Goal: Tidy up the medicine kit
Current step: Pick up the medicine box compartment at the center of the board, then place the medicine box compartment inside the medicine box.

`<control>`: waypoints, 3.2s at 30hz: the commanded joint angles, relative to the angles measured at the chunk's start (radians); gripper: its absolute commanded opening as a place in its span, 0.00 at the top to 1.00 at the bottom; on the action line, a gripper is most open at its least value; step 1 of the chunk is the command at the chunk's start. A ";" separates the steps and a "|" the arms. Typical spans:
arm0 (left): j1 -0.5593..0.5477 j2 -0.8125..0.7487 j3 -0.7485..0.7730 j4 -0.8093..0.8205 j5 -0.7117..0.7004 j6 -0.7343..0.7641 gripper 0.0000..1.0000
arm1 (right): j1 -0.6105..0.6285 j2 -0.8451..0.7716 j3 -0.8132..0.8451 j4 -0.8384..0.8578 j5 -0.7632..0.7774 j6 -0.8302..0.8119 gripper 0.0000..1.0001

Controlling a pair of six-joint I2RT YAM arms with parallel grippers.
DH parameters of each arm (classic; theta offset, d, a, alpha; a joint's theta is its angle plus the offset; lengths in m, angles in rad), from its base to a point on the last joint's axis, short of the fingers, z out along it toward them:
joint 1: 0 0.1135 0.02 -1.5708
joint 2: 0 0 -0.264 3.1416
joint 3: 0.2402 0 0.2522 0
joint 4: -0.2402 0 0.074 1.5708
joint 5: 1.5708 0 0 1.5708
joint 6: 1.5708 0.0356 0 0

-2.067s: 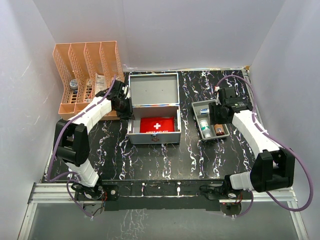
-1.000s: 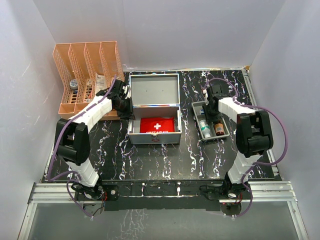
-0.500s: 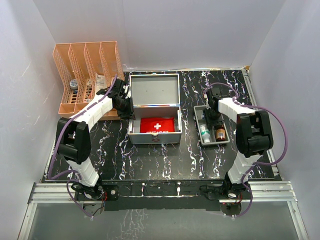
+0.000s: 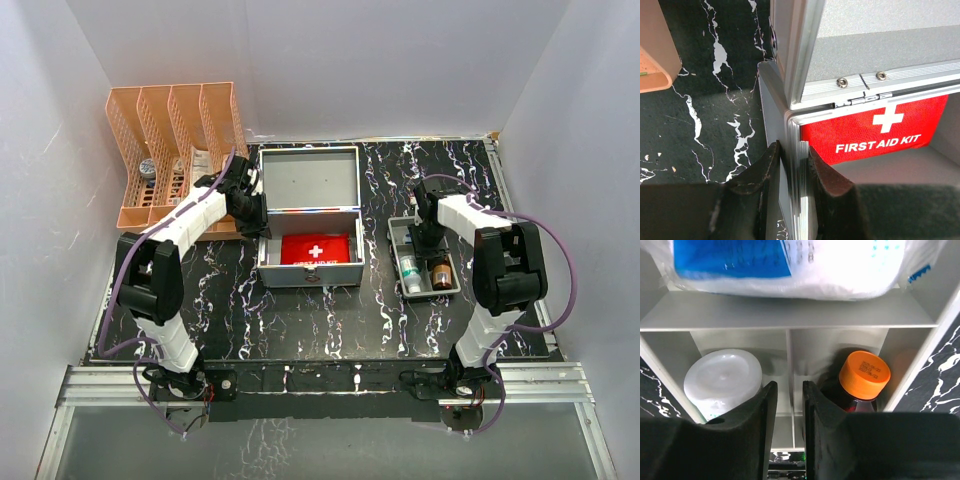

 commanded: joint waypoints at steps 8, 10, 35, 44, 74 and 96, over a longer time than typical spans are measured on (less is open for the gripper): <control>-0.011 0.070 -0.012 -0.030 0.101 -0.017 1.00 | -0.004 0.016 0.001 -0.025 0.023 0.026 1.00; -0.011 0.075 -0.007 -0.031 0.105 -0.012 0.96 | -0.004 -0.014 0.021 -0.037 0.058 0.022 1.00; -0.010 0.079 0.128 -0.023 0.158 0.063 0.02 | 0.019 -0.076 0.559 -0.292 0.018 0.046 1.00; -0.011 0.018 0.133 -0.036 0.168 0.074 0.01 | 0.086 -0.062 0.666 -0.332 0.019 0.055 1.00; 0.280 -0.274 0.113 -0.208 0.004 0.148 0.01 | 0.530 0.261 1.177 -0.288 -0.057 -0.343 1.00; 0.316 -0.320 0.051 -0.183 0.038 0.138 0.01 | 0.612 0.295 1.049 -0.359 0.066 -0.701 1.00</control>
